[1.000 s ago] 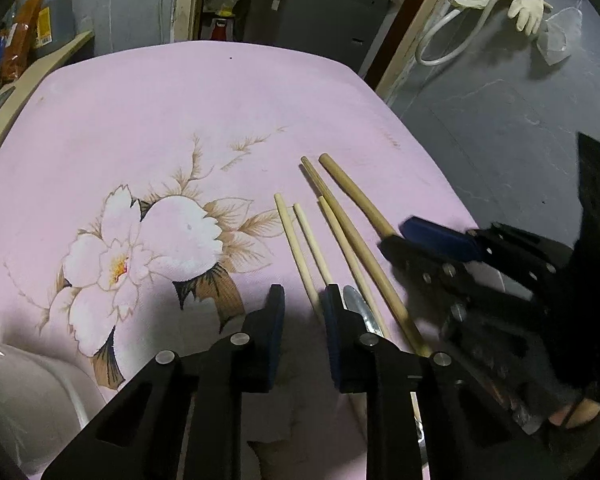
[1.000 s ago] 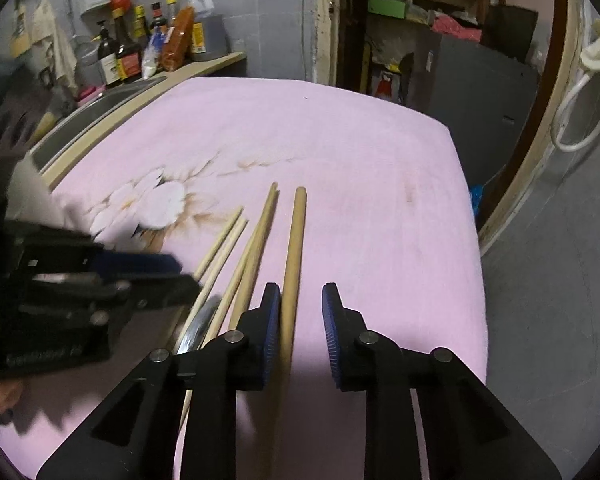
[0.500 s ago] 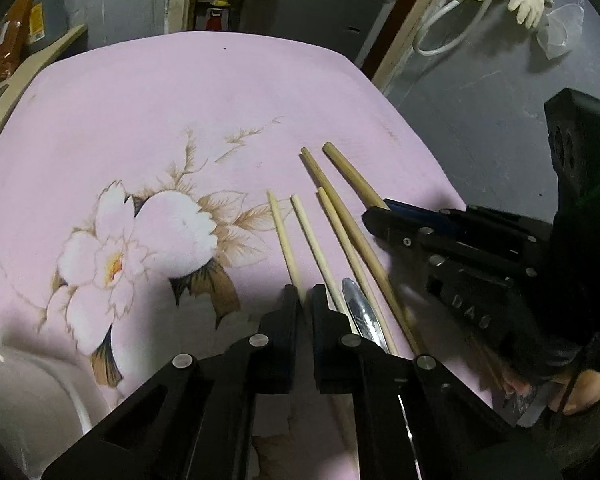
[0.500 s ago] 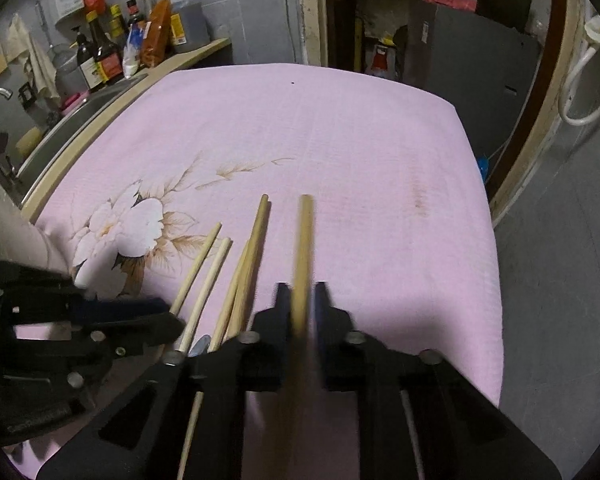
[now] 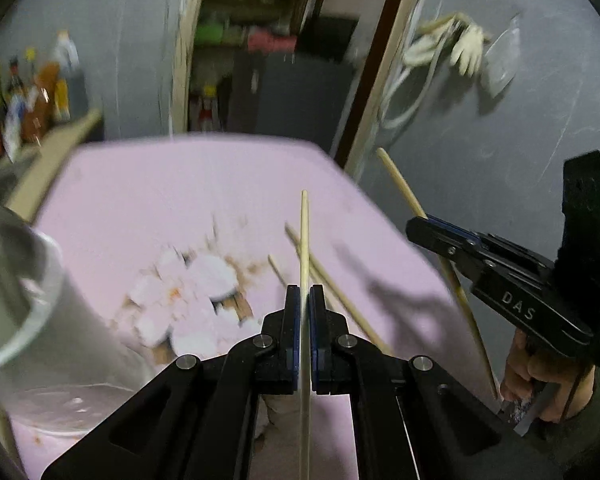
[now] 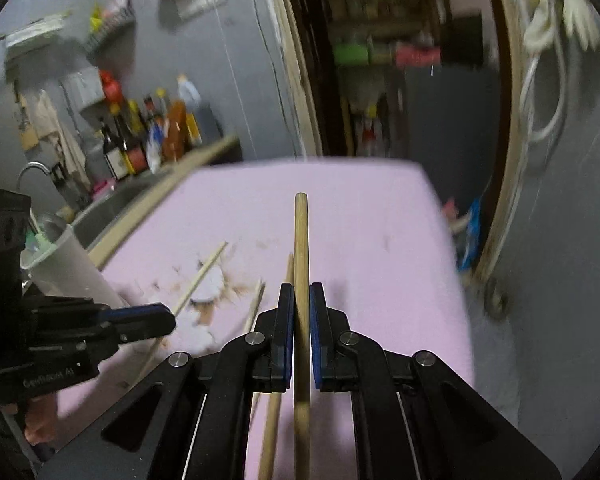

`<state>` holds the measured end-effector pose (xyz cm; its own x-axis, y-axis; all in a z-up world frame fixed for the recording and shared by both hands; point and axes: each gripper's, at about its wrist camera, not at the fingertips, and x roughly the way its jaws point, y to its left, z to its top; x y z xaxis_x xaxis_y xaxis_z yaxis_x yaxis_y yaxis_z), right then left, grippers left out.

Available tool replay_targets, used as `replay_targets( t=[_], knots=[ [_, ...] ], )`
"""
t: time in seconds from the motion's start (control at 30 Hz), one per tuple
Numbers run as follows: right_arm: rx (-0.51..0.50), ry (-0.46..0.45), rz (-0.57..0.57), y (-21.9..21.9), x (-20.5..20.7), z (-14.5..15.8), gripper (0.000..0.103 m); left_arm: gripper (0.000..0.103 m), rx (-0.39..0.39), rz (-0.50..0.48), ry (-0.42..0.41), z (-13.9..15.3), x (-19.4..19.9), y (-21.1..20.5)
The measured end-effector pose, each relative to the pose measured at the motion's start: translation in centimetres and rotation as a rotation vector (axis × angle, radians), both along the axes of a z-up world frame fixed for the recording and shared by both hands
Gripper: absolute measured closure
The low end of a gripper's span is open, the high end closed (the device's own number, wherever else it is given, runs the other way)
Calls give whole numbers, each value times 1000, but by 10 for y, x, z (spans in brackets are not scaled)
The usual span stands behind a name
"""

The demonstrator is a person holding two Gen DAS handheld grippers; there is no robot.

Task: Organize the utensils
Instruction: 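Lift the chopstick with the left tool while the right tool carries its chopstick to the holder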

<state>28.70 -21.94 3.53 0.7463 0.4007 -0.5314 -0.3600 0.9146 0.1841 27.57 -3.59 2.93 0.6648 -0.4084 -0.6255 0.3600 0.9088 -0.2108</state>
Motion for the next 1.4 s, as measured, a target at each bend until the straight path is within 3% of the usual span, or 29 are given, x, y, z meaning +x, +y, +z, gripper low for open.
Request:
replay_targets(
  t=[0.3, 0.4, 0.63, 0.83, 1.03, 1.4],
  knots=[
    [144, -356, 20, 21, -51, 54, 98, 101, -42, 103, -329, 59, -45, 24],
    [208, -459, 38, 34, -59, 72, 98, 101, -57, 133, -396, 77, -59, 42],
    [302, -599, 127, 89, -60, 105, 98, 101, -57, 235, -508, 111, -65, 101],
    [401, -628, 190, 131, -50, 120, 98, 101, -79, 345, -573, 120, -66, 166],
    [493, -622, 220, 167, -32, 124, 98, 101, -151, 482, -593, 117, -59, 217],
    [489, -626, 103, 194, -16, 101, 98, 101, -130, 586, -610, 85, -49, 227]
  ],
)
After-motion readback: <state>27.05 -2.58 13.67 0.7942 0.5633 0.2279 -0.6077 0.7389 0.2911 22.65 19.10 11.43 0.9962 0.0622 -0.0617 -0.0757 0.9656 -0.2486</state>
